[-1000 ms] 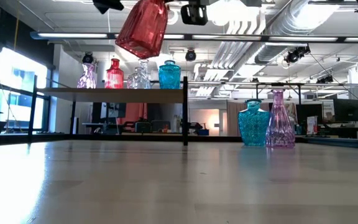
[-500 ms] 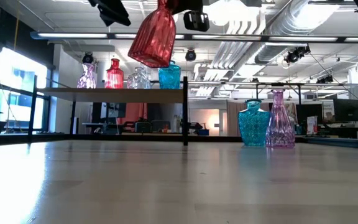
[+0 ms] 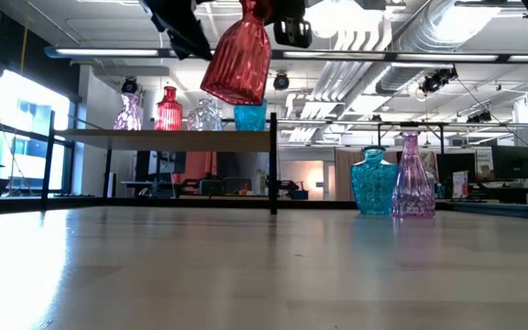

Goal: Sort vases onto shelf
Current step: Put the left red vase on the shelf aligned with the other red vase

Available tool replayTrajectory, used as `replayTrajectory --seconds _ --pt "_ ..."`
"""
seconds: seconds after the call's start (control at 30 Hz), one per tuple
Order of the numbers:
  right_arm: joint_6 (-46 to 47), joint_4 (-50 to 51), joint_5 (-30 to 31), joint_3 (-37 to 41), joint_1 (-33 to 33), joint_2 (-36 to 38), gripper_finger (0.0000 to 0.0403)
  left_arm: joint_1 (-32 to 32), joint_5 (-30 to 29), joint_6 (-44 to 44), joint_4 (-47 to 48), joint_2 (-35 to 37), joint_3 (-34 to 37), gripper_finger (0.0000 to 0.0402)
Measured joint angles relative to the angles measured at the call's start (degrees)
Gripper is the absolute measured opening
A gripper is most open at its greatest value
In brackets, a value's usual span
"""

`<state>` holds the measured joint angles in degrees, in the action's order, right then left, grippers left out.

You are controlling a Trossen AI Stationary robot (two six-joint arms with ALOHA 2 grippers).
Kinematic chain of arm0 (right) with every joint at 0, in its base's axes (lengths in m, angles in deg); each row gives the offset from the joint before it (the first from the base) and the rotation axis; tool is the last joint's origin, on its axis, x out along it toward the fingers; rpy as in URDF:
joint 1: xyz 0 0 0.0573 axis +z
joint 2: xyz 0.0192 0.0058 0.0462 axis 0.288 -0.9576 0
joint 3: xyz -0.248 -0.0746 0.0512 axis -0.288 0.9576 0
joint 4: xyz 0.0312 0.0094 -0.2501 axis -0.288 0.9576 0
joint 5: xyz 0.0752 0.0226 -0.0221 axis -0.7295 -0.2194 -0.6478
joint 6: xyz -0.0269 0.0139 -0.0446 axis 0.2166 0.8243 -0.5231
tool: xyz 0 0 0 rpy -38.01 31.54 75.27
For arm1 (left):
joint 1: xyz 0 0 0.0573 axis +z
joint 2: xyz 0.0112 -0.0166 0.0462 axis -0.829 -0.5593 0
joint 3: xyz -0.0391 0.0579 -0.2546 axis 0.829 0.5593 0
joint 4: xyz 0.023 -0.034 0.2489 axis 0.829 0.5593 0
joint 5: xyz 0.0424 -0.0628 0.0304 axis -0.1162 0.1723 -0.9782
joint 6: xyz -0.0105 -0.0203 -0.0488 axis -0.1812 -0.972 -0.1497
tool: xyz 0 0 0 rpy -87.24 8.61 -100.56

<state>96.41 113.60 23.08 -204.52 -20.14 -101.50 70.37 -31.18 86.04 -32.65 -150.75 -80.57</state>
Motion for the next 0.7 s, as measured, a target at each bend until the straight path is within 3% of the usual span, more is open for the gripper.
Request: replayTrajectory --seconds 0.37,0.53,0.7 --pt "-1.45 1.55 0.0 0.0 -0.34 0.04 0.0 3.77 12.35 3.86 -6.94 0.01 -0.02 0.0113" --pt "-1.45 1.53 0.02 0.0 -1.31 0.04 0.0 3.99 12.26 -1.89 -10.64 0.01 -0.02 0.0113" --pt "-1.45 1.53 0.07 0.0 -2.09 0.04 0.0 4.01 12.61 -0.66 -11.72 0.01 -0.02 0.0113"
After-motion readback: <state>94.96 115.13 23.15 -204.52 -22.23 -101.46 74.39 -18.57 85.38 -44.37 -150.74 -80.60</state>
